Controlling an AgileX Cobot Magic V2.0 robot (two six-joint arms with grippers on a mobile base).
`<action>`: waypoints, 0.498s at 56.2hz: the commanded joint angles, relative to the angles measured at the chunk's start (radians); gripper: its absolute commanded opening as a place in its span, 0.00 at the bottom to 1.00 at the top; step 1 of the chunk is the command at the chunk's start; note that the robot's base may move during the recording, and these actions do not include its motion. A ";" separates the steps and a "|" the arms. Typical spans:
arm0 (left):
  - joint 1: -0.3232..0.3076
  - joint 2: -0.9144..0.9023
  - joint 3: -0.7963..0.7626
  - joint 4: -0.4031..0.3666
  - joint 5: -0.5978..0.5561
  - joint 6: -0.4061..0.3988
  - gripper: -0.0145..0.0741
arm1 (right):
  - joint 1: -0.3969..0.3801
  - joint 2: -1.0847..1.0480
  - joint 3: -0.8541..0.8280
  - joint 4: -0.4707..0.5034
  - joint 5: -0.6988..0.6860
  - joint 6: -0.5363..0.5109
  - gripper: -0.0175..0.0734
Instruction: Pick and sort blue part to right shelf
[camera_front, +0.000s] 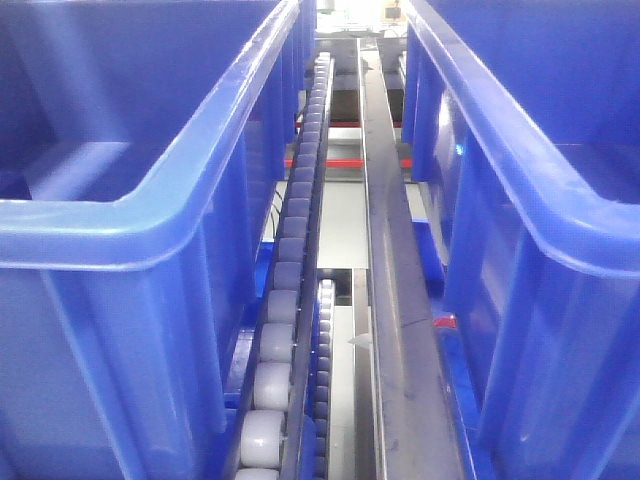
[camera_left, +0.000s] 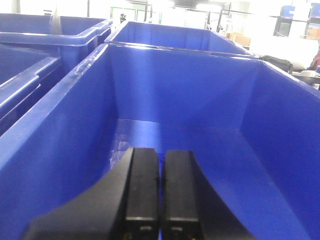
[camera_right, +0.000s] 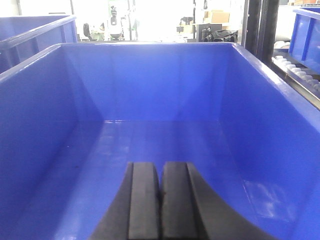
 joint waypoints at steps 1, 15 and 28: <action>-0.008 -0.026 0.037 -0.008 -0.081 -0.006 0.30 | -0.004 -0.008 0.018 0.015 0.027 0.001 0.23; -0.008 -0.026 0.037 -0.008 -0.081 -0.006 0.30 | -0.004 -0.008 0.018 0.015 0.027 0.001 0.23; -0.008 -0.026 0.037 -0.008 -0.081 -0.006 0.30 | -0.004 -0.008 0.018 0.015 0.027 0.001 0.23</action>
